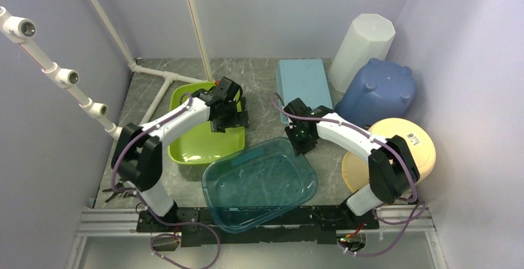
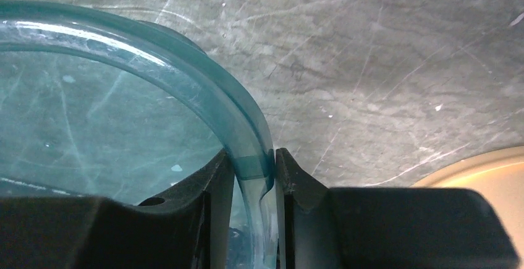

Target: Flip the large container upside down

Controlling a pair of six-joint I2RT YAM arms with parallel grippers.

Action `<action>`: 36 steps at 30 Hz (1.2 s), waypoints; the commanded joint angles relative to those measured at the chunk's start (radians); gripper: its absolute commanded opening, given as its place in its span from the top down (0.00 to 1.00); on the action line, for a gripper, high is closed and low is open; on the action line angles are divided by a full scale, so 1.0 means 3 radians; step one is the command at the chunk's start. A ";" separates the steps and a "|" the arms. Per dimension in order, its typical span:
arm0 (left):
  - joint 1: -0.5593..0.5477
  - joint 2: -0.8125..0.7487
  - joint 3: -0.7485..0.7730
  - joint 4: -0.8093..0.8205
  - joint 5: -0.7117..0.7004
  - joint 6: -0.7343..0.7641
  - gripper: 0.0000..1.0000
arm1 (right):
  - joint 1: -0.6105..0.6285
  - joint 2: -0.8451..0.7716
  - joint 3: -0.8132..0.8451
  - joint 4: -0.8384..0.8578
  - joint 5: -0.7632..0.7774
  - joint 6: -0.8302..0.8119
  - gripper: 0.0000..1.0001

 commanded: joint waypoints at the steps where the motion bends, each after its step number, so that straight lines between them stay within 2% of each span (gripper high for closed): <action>1: 0.0015 0.0189 0.0369 -0.0027 -0.0181 0.0163 0.05 | 0.0056 -0.0247 -0.0115 0.0140 -0.0230 0.0171 0.76; 6: 0.0109 0.0485 0.0444 -0.0201 -0.0527 0.0254 0.05 | 0.0127 -0.0390 -0.0155 0.0160 -0.0353 0.0224 0.79; 13: 0.0259 0.0686 0.0259 -0.0338 -0.0810 0.0411 0.06 | 0.0214 -0.0466 -0.0140 0.0197 -0.0476 0.0299 0.78; 27: 0.0656 0.0342 -0.0147 -0.0459 -0.1092 0.0562 0.07 | 0.0271 -0.0439 -0.0247 0.0158 -0.0388 0.0268 0.76; 31: 0.0709 0.0180 -0.0258 -0.0425 -0.1097 0.0582 0.07 | 0.0266 -0.0440 -0.0245 0.0131 -0.0162 0.0377 0.71; 33: 0.0710 0.0111 -0.0237 -0.0418 -0.1004 0.0627 0.07 | 0.0263 -0.0404 -0.0244 0.0180 -0.0152 0.0434 0.64; 36: 0.0710 -0.0022 -0.0132 -0.0405 -0.0752 0.0747 0.09 | 0.0262 -0.0318 -0.0300 0.0356 -0.0237 0.0451 0.57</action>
